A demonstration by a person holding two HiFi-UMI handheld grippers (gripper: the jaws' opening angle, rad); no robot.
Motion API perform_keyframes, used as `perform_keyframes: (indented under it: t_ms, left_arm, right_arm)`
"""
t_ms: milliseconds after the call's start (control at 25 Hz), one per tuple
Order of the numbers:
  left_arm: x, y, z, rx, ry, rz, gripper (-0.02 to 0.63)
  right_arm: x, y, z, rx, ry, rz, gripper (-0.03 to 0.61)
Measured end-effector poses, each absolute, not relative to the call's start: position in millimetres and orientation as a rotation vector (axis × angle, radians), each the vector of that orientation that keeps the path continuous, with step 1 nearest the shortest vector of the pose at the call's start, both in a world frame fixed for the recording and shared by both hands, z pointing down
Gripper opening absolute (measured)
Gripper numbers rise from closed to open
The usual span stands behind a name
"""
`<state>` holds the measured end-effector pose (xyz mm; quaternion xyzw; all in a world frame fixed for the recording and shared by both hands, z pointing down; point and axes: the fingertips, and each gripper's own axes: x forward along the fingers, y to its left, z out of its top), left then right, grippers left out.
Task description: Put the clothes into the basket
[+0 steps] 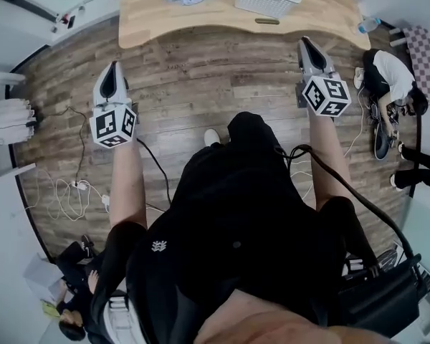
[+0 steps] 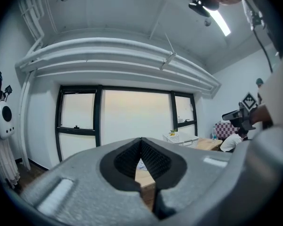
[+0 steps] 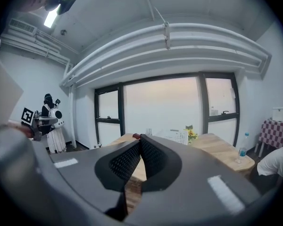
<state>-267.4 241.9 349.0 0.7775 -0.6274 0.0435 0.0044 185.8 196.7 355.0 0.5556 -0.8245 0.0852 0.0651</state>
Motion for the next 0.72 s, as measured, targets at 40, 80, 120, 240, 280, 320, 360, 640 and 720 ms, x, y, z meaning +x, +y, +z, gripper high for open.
perform_keyframes:
  t_ms: [40,80,120,240,280,320,360,640,720]
  left_arm:
    - [-268,232,347,2.435,-1.959,0.129,-0.002]
    - [-268,223,344,2.428,-1.948,0.113,-0.002]
    - [-268,215,341,2.418,-1.938,0.093,-0.002]
    - [-268,185,337,2.396,-1.948,0.069,-0.002]
    - [-268,173,336,2.396,-1.959,0.074,-0.002]
    - [-267,160,335,2.396,-1.97,0.079,-0.002]
    - [-265,146,334,2.397,-1.977,0.082,-0.002]
    - [-268,47,338,2.359,-2.018,0.13,-0.002]
    - [-267,20,331,2.342,-2.048,0.134,-0.002]
  right_arm:
    - [183,188,355,1.676,-2.494,0.261,-0.008]
    - [181,180,354,1.674,-2.501,0.259,-0.008]
    - [180,171,352,1.672,-2.508,0.253,-0.008]
    - [181,138,358,1.667,-2.524,0.256,-0.008]
    - [182,123,362,1.665,-2.528,0.265,-0.008]
    - [182,106,366,1.662,-2.532,0.273,-0.008]
    - [182,89,369,1.658,-2.536,0.279,-0.008]
    - [170,-39,378,1.573,-2.581,0.3,-0.008]
    - [171,-72,373,1.561,-2.586,0.297,-0.008]
